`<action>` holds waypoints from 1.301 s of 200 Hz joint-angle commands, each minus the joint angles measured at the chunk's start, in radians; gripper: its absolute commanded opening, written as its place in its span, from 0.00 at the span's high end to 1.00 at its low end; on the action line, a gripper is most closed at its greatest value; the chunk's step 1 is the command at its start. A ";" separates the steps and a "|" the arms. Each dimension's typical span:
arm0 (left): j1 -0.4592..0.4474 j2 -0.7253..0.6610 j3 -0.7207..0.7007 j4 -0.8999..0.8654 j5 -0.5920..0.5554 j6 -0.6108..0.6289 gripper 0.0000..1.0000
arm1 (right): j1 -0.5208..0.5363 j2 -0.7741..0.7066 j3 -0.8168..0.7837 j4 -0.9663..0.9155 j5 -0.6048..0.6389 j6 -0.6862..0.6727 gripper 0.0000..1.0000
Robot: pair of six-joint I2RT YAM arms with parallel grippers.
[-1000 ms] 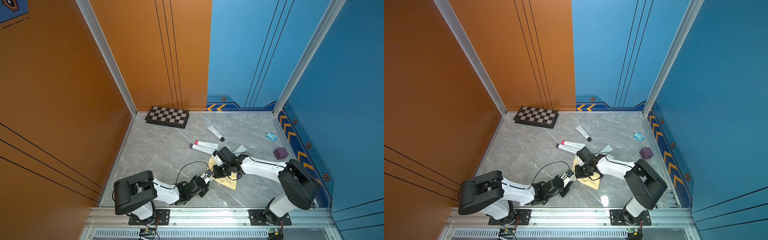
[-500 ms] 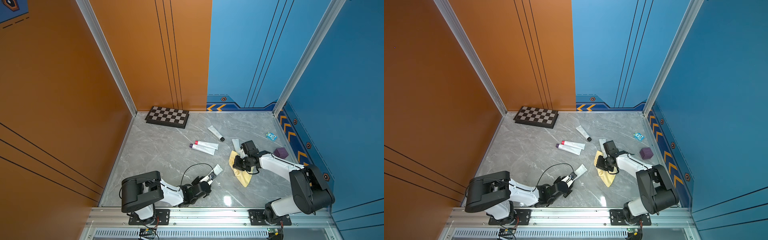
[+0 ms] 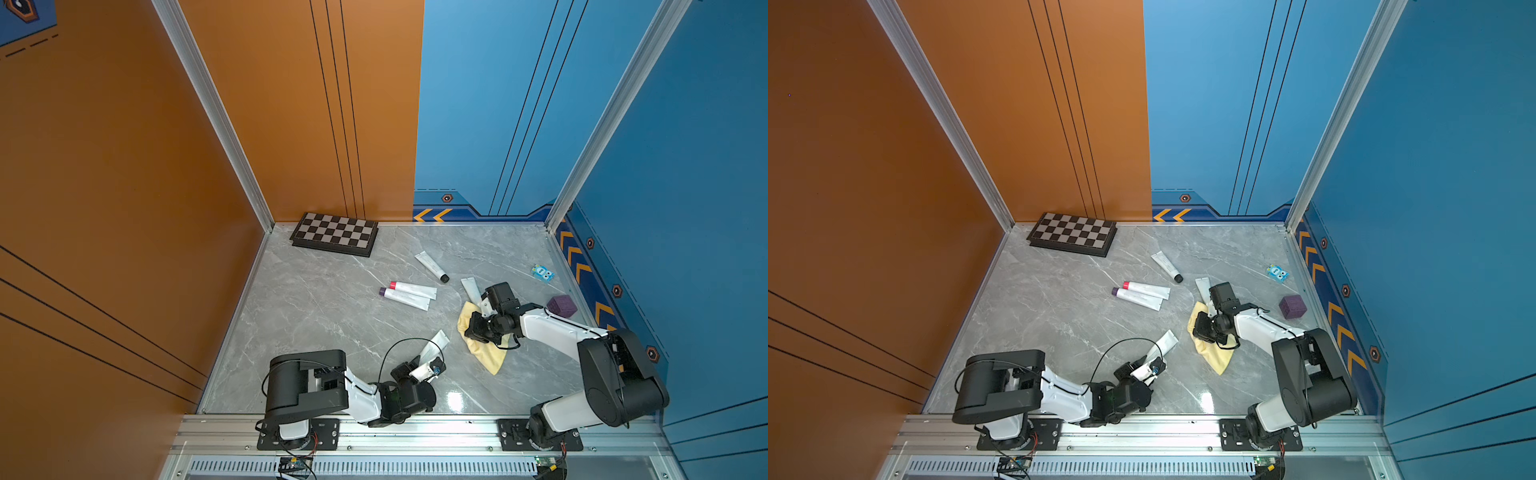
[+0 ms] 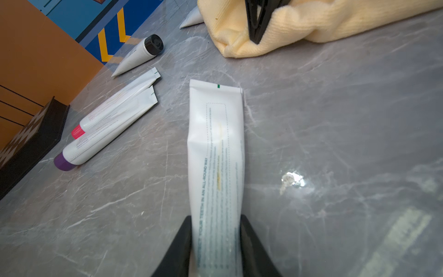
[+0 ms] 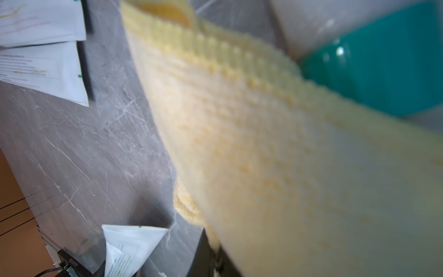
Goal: Wipe the surface of the toothpaste tube
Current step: Wipe the dirt from the toothpaste tube.
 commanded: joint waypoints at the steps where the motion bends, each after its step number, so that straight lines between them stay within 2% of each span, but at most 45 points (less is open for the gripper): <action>1: -0.019 0.042 -0.012 -0.112 0.014 0.012 0.68 | 0.011 0.018 -0.012 -0.003 -0.019 0.008 1.00; 33: -0.015 0.021 -0.020 -0.112 0.015 0.005 0.67 | 0.016 0.020 -0.009 -0.001 -0.021 0.011 1.00; 74: 0.088 -0.136 -0.079 -0.142 0.292 -0.073 0.64 | 0.031 -0.001 0.012 -0.025 -0.011 0.015 1.00; 97: 0.109 -0.217 -0.098 -0.170 0.338 -0.088 0.63 | 0.054 -0.018 0.030 -0.045 0.007 0.016 1.00; 120: 0.120 -0.231 -0.108 -0.169 0.358 -0.103 0.59 | 0.099 -0.022 0.062 -0.064 0.019 0.008 1.00; 149: 0.120 -0.231 -0.124 -0.169 0.352 -0.129 0.45 | 0.164 -0.029 0.112 -0.098 0.049 -0.015 1.00; 172: 0.121 -0.282 -0.175 -0.169 0.318 -0.168 0.34 | 0.206 -0.022 0.157 -0.123 0.063 -0.034 1.00; 212: 0.164 -0.418 -0.257 -0.165 0.288 -0.198 0.34 | 0.294 0.032 0.245 -0.155 0.053 -0.065 1.00; 260: 0.207 -0.436 -0.247 -0.145 0.353 -0.162 0.34 | 0.389 0.116 0.319 -0.195 0.041 -0.091 1.00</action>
